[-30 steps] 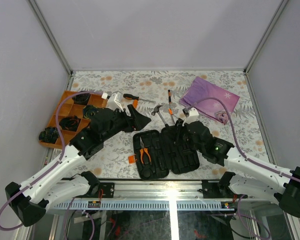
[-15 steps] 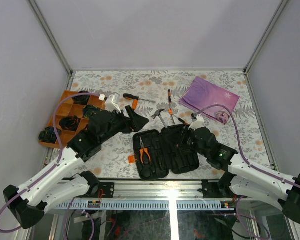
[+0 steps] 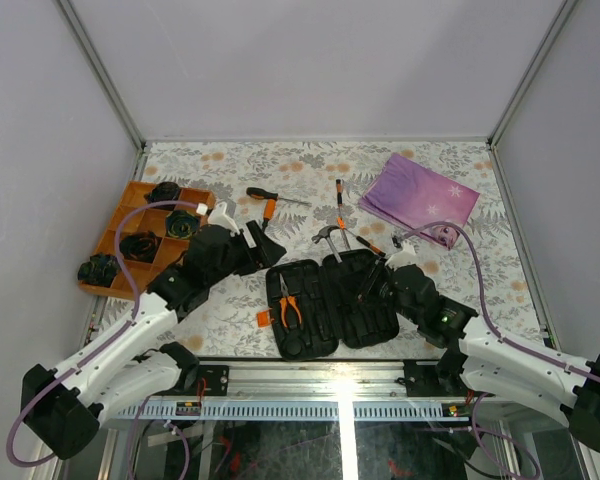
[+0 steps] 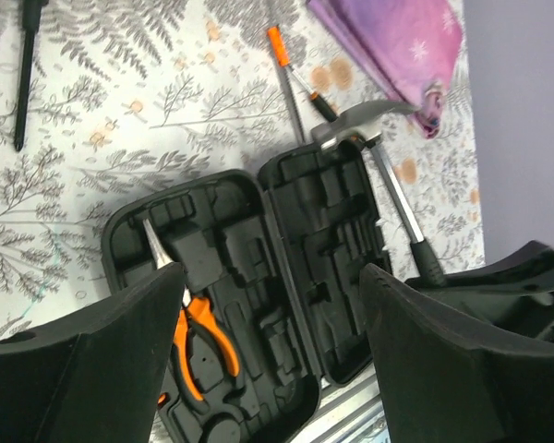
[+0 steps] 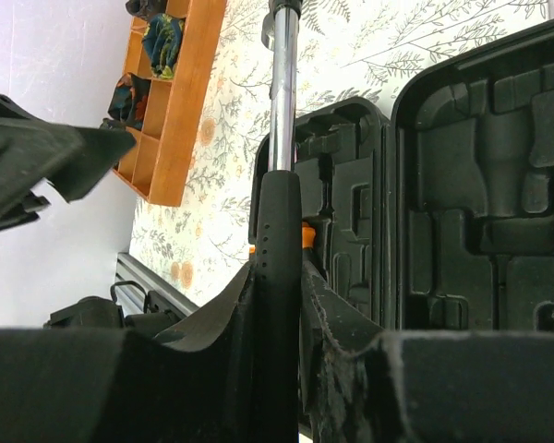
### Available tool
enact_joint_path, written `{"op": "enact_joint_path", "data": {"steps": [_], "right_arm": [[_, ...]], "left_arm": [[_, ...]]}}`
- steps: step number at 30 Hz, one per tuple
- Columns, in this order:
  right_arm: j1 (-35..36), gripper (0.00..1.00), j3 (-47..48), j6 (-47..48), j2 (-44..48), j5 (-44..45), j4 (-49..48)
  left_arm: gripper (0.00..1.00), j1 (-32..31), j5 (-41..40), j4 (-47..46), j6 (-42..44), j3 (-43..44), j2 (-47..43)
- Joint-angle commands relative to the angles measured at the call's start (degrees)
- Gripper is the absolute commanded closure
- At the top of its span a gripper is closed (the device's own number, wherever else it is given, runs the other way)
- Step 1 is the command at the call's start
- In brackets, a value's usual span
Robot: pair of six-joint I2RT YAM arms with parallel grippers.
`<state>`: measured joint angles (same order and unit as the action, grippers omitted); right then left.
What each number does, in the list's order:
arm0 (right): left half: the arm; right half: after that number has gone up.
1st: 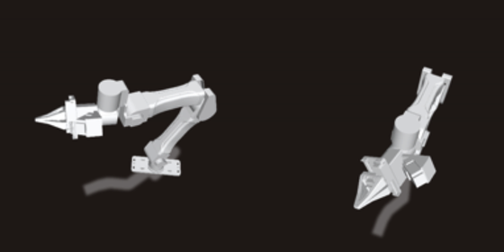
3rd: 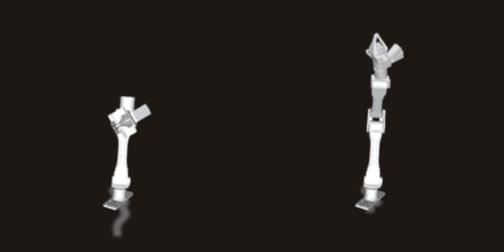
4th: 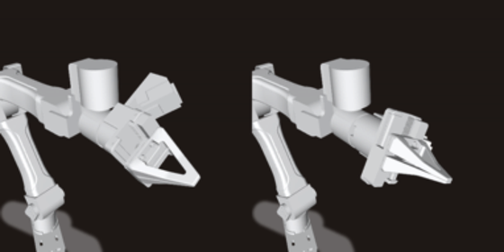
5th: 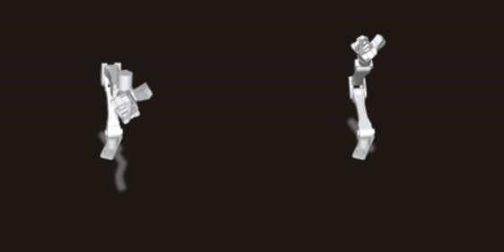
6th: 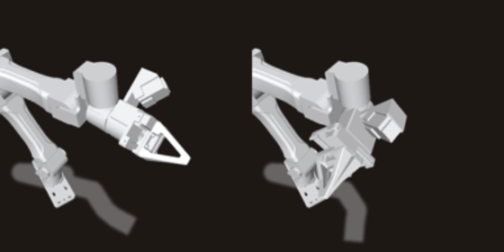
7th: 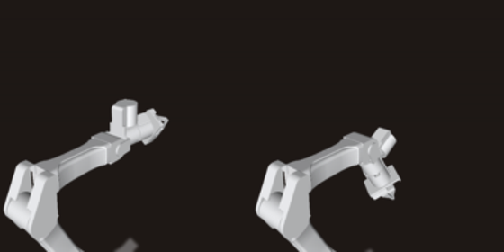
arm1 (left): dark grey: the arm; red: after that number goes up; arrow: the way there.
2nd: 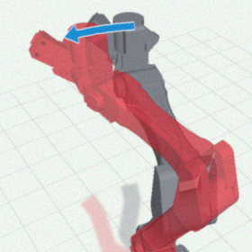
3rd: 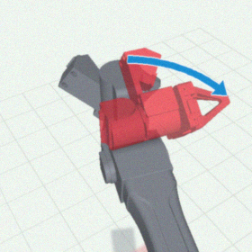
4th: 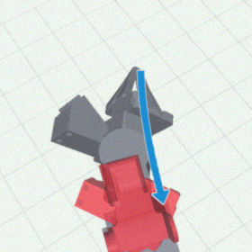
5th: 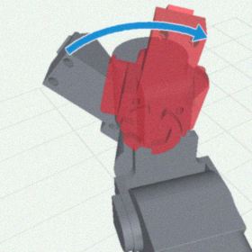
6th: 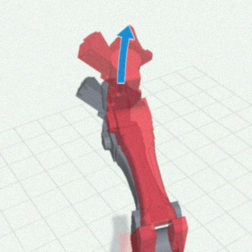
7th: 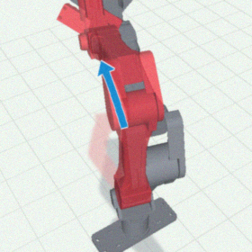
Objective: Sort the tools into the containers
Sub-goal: Place the hammer in the storage box.
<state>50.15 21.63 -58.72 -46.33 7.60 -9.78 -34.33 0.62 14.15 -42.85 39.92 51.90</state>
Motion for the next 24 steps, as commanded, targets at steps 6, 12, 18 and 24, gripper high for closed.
{"op": "enact_joint_path", "data": {"steps": [6,12,18,24], "right_arm": [[0.4,1.0,0.5,-2.5,2.6,3.9,-3.3],[0.7,1.0,-1.3,-4.5,7.1,7.6,1.4],[0.7,1.0,-2.9,-5.9,7.8,5.4,0.9],[1.8,1.0,-5.3,-8.7,6.6,3.5,-4.3]], "left_arm": [[0.24,0.2,-0.8,-1.9,-1.6,-5.6,0.5],[0.26,0.2,1.0,-5.4,-2.9,-9.1,2.8],[0.31,0.0,1.4,-5.8,-4.9,-13.6,3.5],[0.35,-3.5,1.6,-8.8,-8.1,-18.1,3.7]]}}
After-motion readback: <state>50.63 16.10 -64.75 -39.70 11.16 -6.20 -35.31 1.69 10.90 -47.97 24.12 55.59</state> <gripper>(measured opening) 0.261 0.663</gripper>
